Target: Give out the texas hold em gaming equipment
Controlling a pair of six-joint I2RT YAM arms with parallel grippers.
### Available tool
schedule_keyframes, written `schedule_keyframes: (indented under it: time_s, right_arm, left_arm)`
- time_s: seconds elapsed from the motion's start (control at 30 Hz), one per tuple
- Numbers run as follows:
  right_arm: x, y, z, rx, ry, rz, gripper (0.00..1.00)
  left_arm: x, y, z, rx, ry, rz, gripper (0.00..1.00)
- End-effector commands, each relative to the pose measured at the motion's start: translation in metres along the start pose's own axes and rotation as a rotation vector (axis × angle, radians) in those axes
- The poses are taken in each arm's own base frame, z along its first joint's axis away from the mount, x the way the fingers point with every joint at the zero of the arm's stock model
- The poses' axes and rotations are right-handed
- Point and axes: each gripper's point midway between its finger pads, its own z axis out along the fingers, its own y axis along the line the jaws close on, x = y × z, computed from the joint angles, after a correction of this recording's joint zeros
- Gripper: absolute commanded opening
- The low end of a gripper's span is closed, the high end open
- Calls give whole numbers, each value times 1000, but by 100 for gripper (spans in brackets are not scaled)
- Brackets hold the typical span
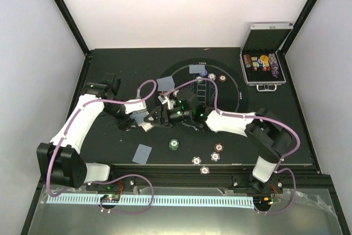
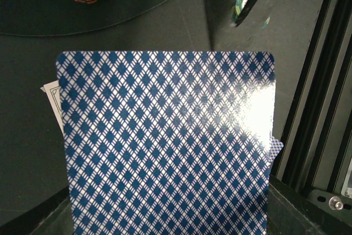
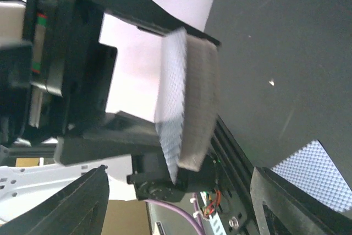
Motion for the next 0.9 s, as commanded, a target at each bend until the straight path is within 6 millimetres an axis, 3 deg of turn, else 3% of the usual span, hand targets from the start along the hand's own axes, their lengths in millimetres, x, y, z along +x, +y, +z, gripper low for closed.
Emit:
schedule_keyframes:
  time_s: [0.0, 0.57, 0.7, 0.87]
  right_arm:
    - [-15, 11, 13, -58, 4, -12, 72]
    - [-28, -4, 55, -133, 71, 60, 64]
    - [-30, -16, 50, -116, 62, 74, 61]
    - [-37, -36, 25, -77, 16, 91, 56]
  left_arm:
    - [-9, -3, -12, -10, -39, 25, 2]
    - [-9, -2, -11, -7, -38, 30, 2]
    - [-7, -1, -11, -16, -29, 29, 2]
    - [-8, 0, -12, -21, -30, 31, 2]
